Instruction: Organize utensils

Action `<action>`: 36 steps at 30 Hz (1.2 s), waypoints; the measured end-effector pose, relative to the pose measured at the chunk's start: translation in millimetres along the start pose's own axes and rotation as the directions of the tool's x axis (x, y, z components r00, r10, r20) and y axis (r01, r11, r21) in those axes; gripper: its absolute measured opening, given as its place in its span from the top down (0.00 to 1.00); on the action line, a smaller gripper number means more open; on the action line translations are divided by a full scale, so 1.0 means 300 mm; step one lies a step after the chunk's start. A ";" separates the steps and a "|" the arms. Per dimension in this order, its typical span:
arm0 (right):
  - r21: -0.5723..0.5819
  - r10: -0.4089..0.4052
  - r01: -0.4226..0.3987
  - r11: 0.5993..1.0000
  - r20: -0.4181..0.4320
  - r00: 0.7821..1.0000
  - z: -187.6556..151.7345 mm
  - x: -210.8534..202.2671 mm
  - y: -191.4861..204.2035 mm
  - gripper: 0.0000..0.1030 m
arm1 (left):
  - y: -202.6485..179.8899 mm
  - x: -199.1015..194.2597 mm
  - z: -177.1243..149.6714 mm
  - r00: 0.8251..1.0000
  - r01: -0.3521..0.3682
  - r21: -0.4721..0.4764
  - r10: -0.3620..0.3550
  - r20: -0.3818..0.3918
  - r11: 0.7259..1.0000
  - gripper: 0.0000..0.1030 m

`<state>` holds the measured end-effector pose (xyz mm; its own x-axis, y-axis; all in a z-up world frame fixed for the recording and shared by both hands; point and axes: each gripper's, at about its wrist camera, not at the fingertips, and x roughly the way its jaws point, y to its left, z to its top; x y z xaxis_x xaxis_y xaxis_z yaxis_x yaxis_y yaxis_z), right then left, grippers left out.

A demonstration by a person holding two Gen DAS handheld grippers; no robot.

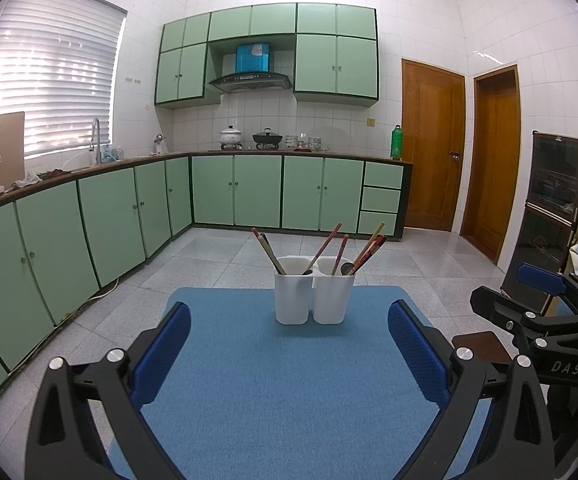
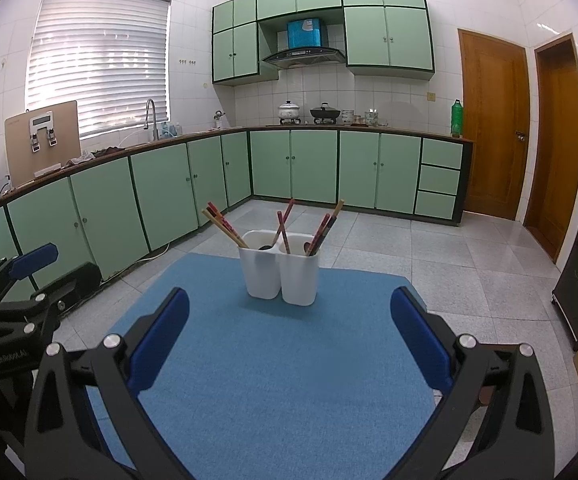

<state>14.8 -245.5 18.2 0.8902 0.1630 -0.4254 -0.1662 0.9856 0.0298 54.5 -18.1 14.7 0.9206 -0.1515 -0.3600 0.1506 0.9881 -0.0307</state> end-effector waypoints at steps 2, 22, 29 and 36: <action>0.000 -0.001 0.001 1.000 0.001 1.000 -0.002 0.002 0.004 0.05 | 0.000 0.001 0.000 1.000 0.000 0.000 0.000 -0.001 1.000 0.06; -0.001 0.000 0.000 1.000 0.002 1.000 -0.002 0.003 0.009 0.05 | -0.002 -0.002 0.000 1.000 0.001 0.001 -0.001 -0.001 1.000 0.06; -0.003 0.001 -0.001 1.000 0.001 1.000 0.002 0.001 0.010 0.05 | 0.001 -0.002 0.002 1.000 0.000 0.002 0.000 -0.001 1.000 0.06; -0.004 0.001 -0.001 1.000 -0.001 1.000 0.003 0.001 0.008 0.05 | -0.001 -0.002 0.002 1.000 0.000 0.002 0.000 0.000 1.000 0.06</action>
<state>15.2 -243.1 19.0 0.8895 0.1635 -0.4267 -0.1686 0.9853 0.0261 54.0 -18.3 15.5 0.9204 -0.1519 -0.3602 0.1518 0.9880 -0.0288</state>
